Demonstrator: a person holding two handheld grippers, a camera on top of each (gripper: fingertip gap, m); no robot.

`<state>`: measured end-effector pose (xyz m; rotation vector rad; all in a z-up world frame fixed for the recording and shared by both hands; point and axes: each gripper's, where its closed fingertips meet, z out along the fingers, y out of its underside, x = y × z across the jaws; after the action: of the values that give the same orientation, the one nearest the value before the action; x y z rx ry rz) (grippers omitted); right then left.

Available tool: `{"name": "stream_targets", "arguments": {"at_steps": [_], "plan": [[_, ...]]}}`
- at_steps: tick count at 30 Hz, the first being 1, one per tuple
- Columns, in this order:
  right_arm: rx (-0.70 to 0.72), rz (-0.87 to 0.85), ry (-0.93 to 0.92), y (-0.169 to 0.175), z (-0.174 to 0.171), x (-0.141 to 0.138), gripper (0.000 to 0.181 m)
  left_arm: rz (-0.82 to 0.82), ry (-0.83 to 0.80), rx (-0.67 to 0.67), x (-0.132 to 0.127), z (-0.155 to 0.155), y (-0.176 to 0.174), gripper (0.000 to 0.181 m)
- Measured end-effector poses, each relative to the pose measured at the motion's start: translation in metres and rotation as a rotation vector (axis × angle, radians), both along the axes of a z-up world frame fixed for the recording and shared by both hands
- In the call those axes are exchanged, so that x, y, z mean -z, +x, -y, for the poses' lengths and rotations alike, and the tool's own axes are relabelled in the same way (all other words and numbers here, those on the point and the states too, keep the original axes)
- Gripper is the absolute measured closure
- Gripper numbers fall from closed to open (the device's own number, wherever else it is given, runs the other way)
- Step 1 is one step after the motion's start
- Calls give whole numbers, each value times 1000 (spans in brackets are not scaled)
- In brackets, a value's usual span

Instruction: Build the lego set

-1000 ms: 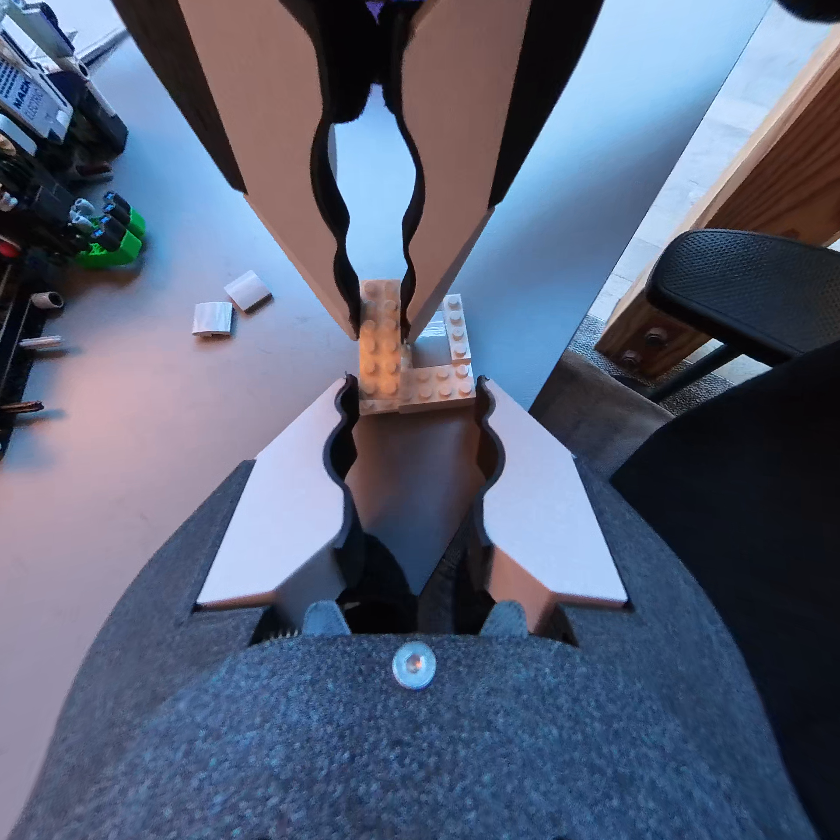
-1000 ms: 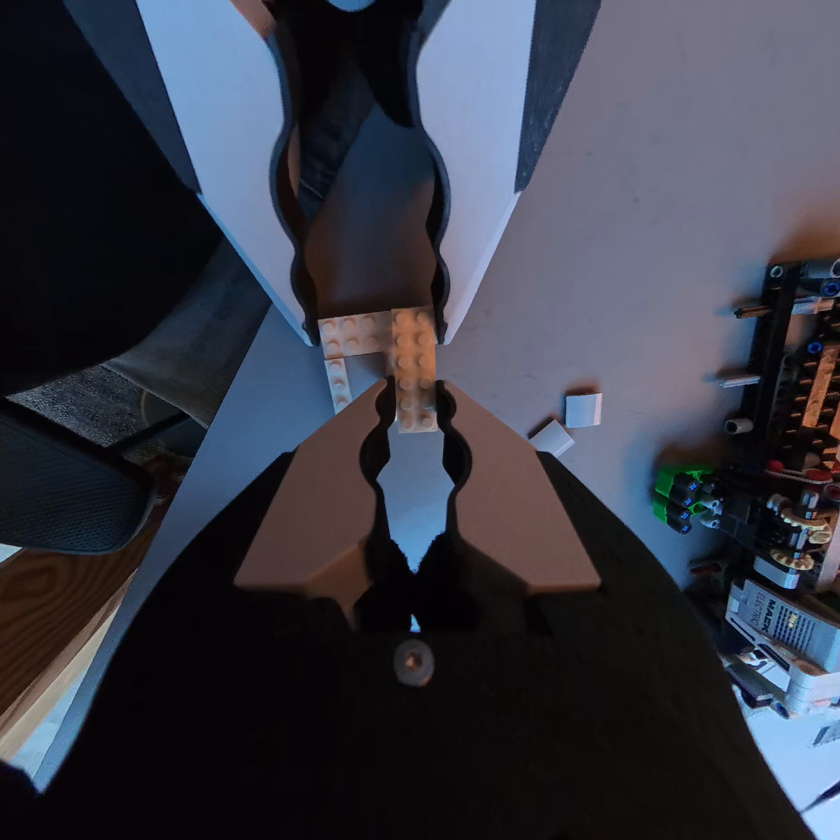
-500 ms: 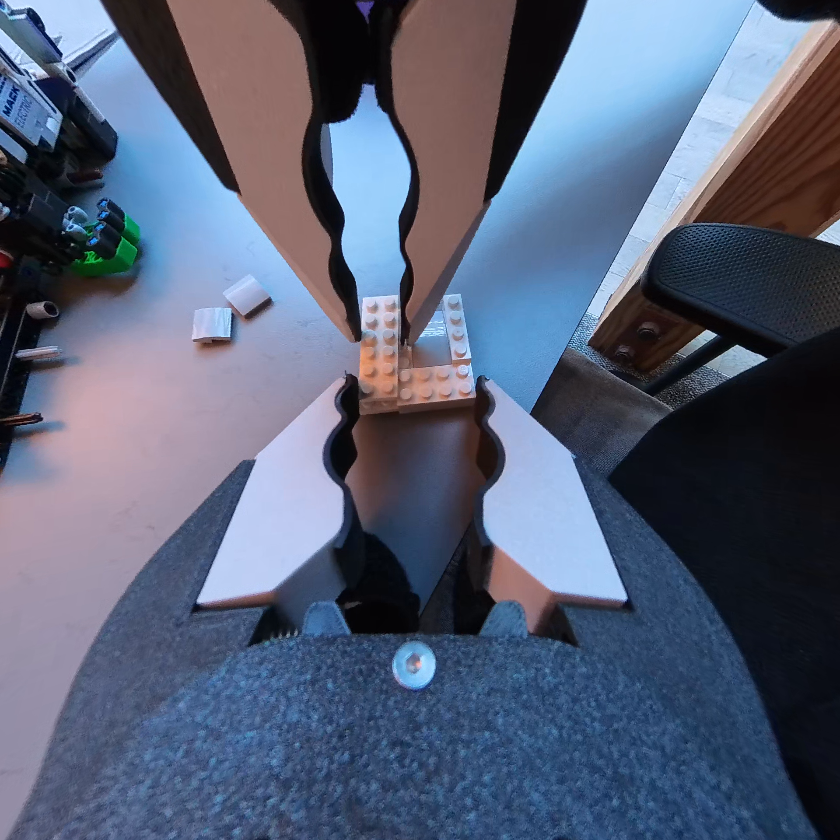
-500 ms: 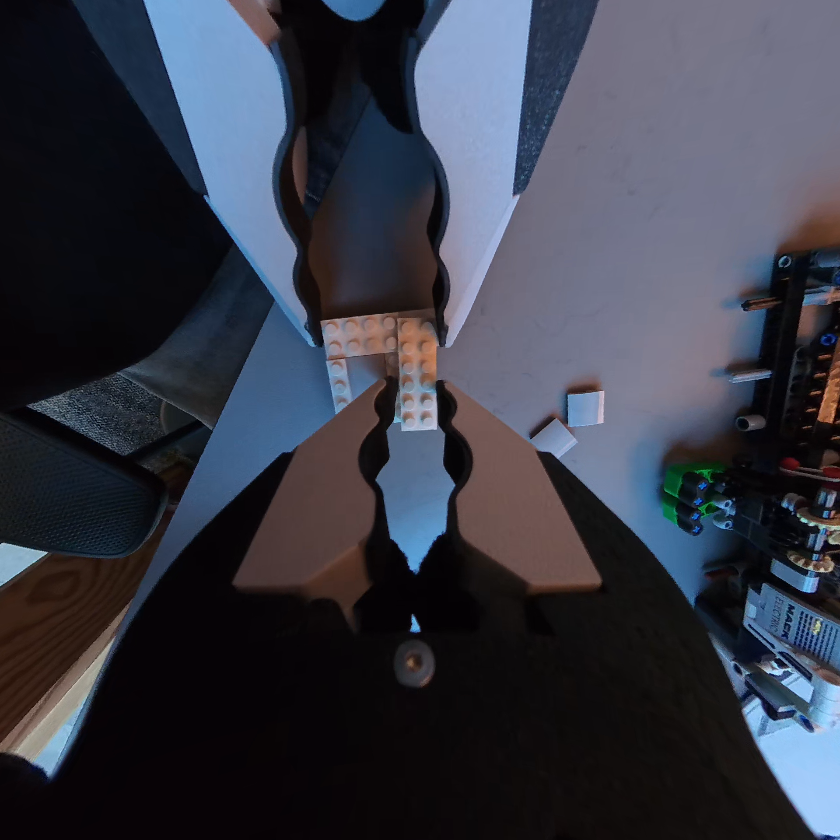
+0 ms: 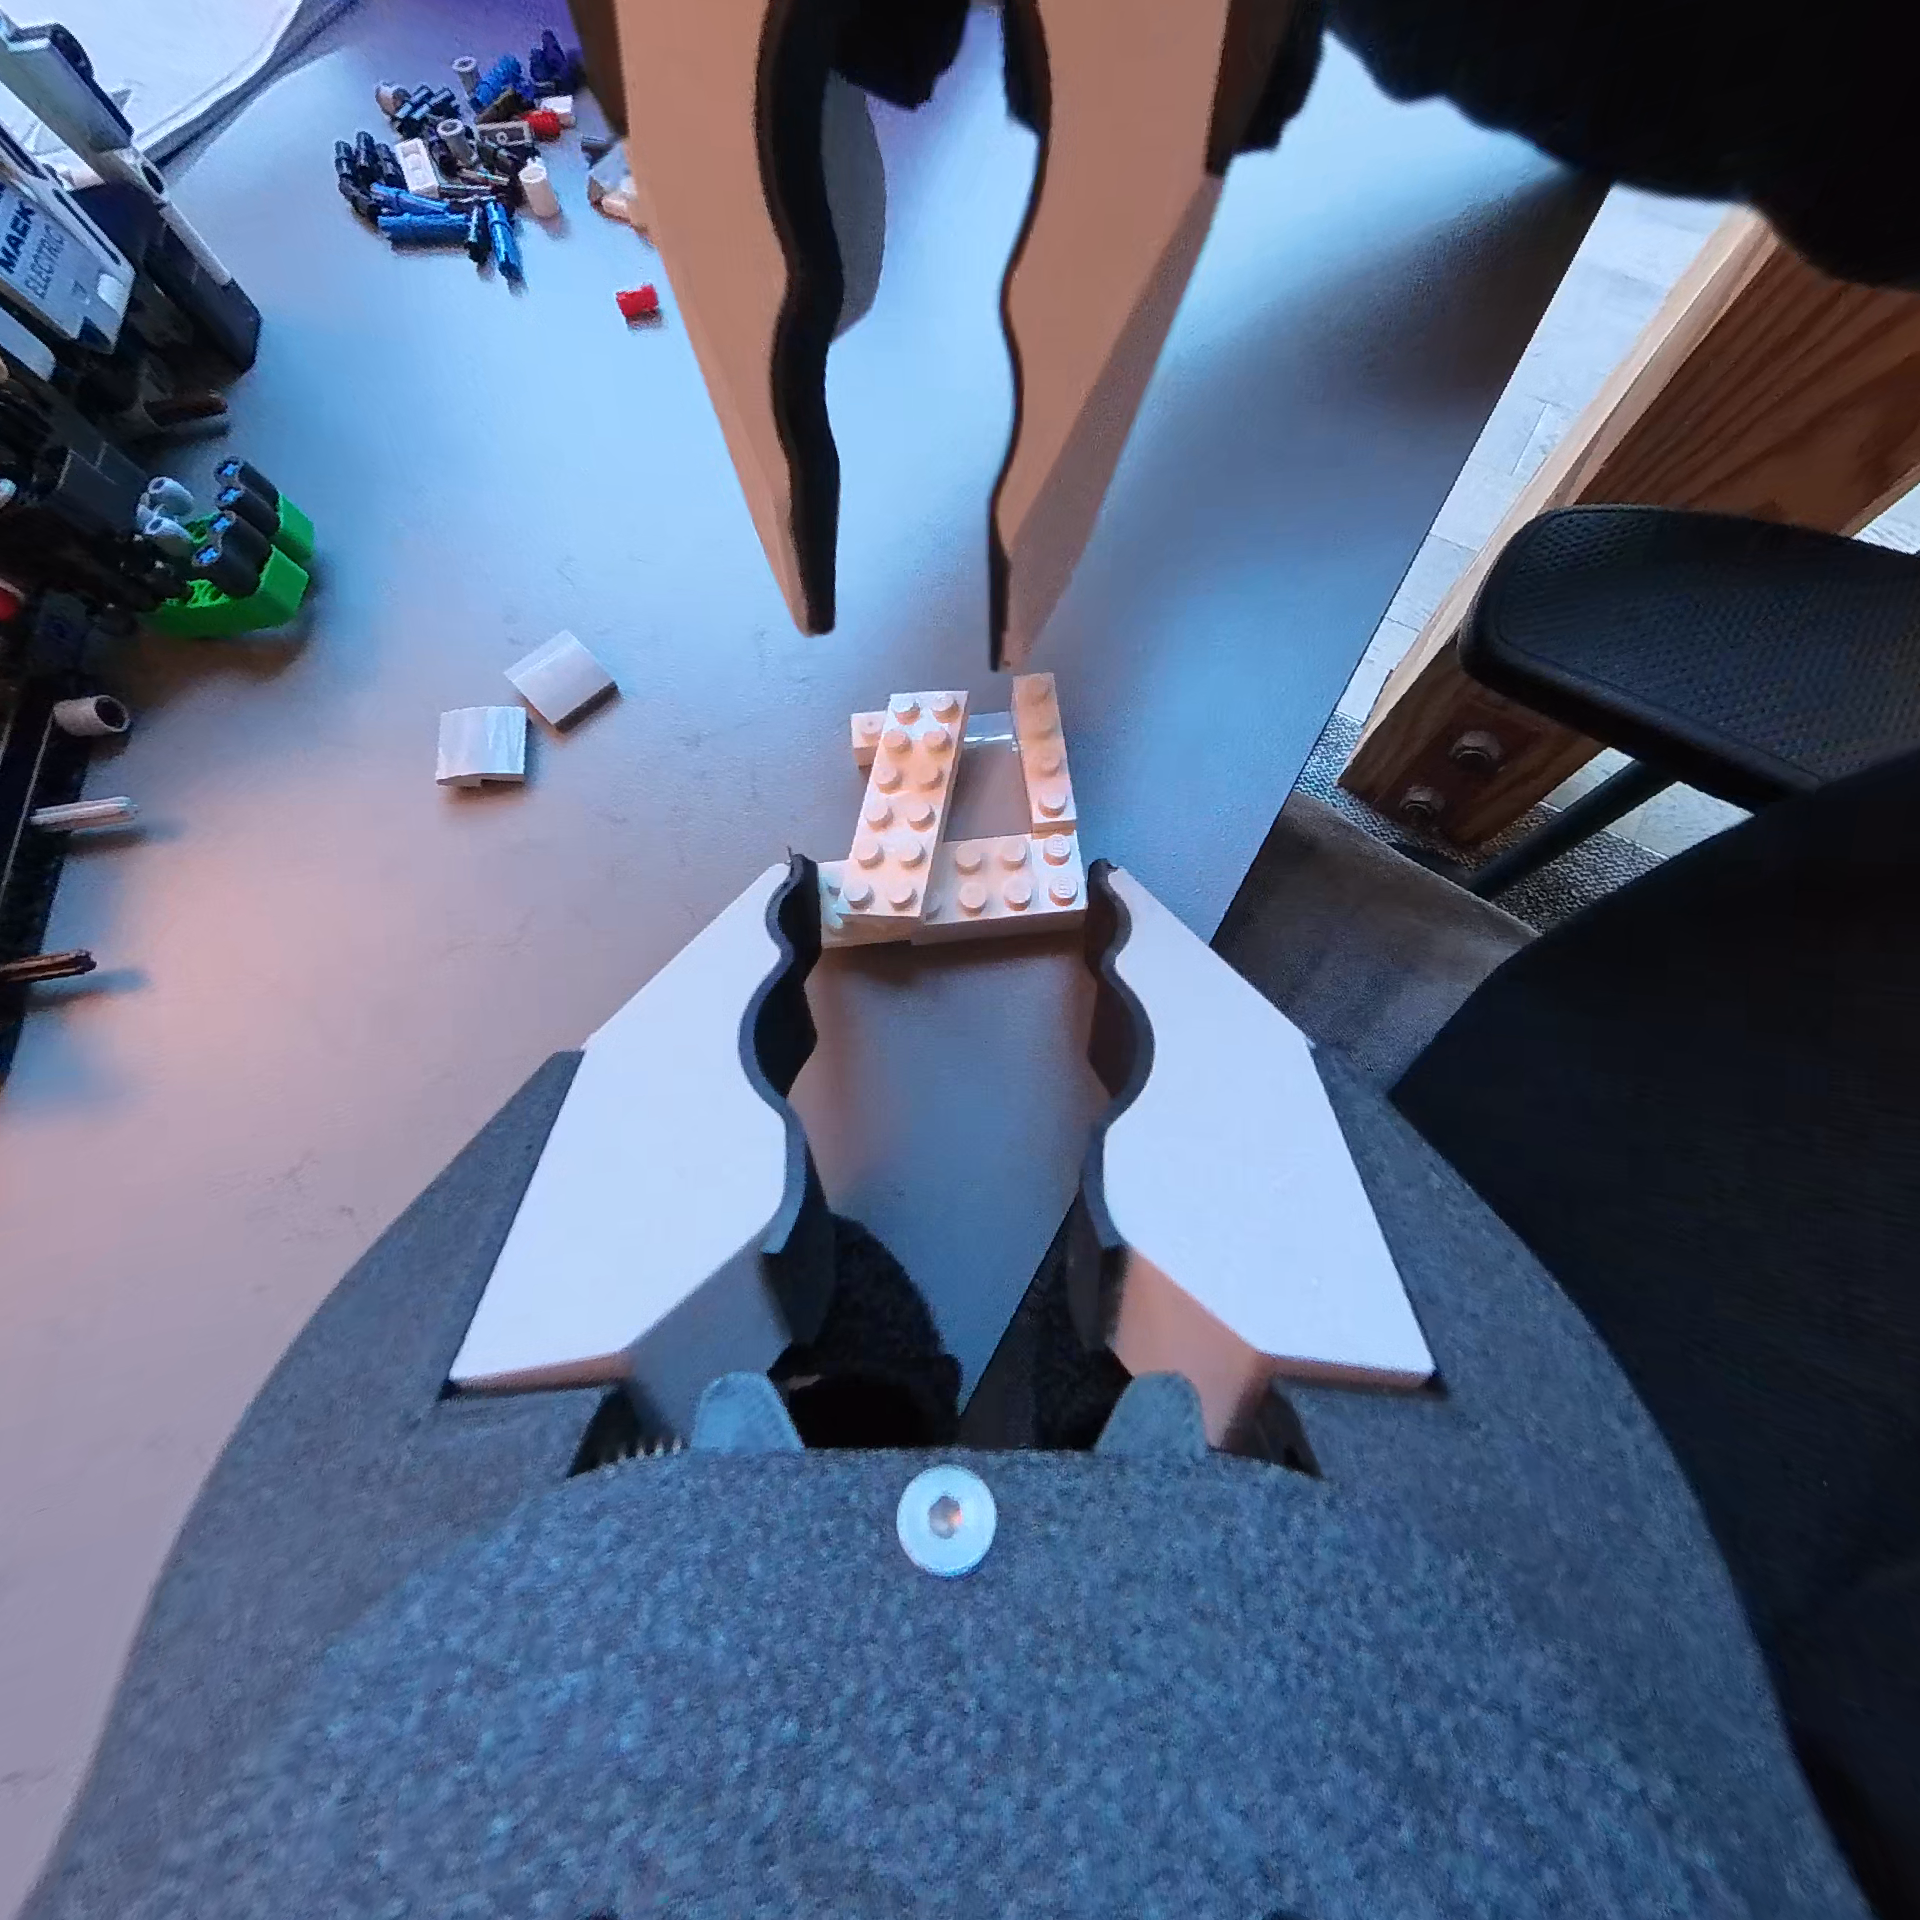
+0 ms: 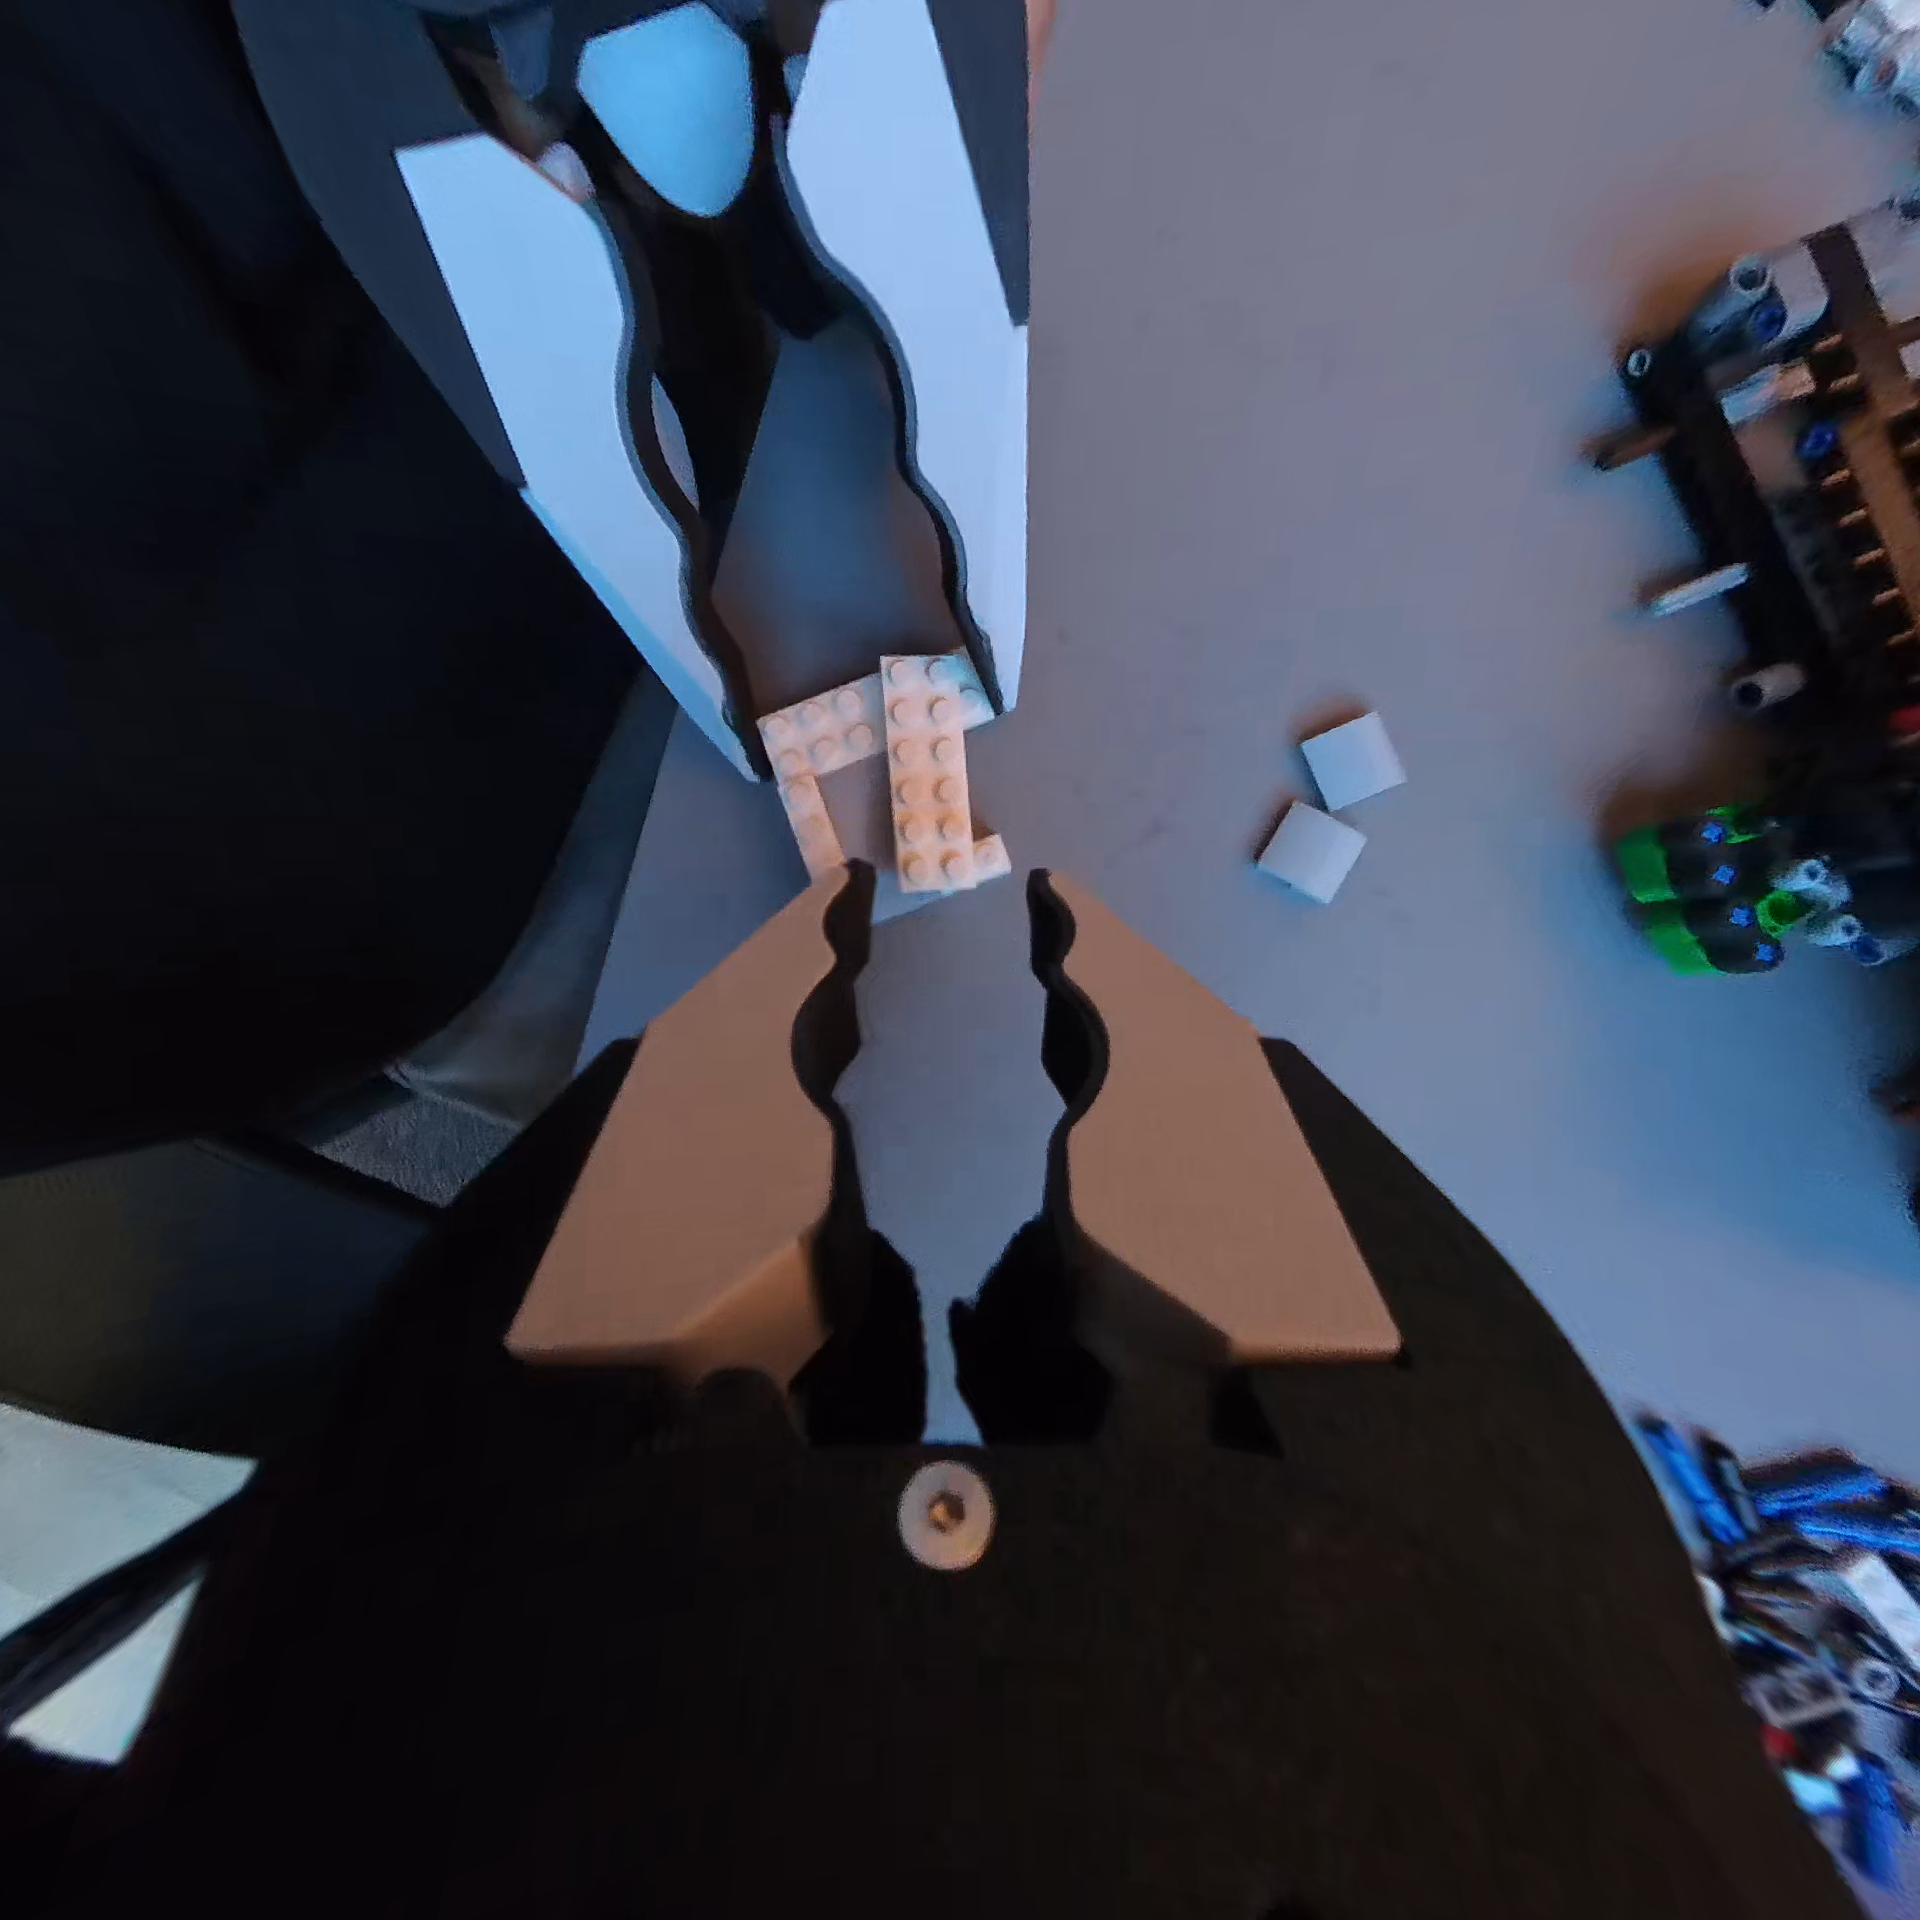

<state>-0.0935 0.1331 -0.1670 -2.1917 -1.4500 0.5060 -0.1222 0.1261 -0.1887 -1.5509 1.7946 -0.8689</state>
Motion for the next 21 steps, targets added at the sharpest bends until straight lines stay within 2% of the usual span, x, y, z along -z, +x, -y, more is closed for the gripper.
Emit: {"name": "stream_targets", "arguments": {"at_steps": [1, 4, 9, 21], "plan": [[5, -26, 16, -3, 1, -1, 149, -1, -1, 4, 0, 0, 0, 131], [8, -54, 49, -10, 3, 5, 151, -12, -16, 45, 0, 5, -1, 131], [-23, -97, -78, -22, 10, 14, 163, -28, -46, 84, 0, 10, -4, 131], [-155, 116, 53, -21, 0, 15, 166, -54, -73, 91, 1, 9, -4, 130]]}}
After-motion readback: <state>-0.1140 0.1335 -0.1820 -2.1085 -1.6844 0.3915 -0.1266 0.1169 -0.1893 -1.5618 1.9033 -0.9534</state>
